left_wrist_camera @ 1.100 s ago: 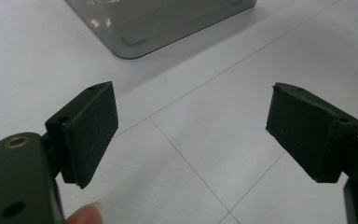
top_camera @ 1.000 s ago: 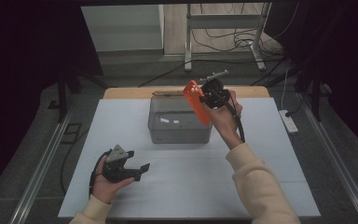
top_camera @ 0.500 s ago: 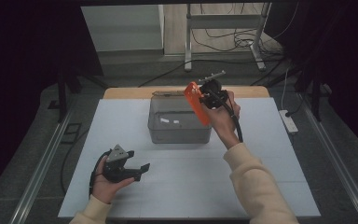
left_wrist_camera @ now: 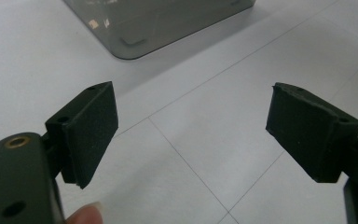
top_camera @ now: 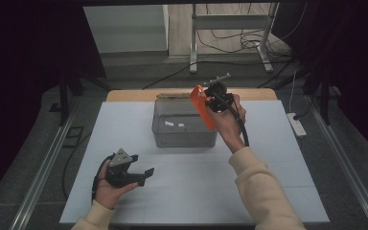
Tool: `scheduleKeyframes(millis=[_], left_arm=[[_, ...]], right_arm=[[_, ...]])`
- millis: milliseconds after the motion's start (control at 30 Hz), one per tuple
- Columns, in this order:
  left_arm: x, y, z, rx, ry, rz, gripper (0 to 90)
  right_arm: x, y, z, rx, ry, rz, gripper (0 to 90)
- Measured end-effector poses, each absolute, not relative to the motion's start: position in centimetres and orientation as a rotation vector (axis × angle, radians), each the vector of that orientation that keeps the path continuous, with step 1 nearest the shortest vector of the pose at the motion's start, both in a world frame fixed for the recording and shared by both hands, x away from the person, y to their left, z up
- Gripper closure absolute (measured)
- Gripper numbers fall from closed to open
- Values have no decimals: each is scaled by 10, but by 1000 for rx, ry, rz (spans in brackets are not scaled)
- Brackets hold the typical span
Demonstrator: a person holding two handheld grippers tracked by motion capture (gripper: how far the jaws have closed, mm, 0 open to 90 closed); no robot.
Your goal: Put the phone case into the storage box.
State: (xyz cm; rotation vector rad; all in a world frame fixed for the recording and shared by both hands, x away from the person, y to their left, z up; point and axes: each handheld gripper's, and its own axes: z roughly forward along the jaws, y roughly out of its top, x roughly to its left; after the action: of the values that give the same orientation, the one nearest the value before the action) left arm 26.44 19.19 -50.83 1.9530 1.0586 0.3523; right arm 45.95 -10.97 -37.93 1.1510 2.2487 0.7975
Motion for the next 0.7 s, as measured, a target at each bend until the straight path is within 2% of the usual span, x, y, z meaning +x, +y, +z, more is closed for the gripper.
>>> scheduleKeyframes(millis=[700], left_arm=[[270, 190, -508, 1964, 1028, 339, 163]], right_arm=[[462, -107, -388, 1207, 2213, 730, 803]])
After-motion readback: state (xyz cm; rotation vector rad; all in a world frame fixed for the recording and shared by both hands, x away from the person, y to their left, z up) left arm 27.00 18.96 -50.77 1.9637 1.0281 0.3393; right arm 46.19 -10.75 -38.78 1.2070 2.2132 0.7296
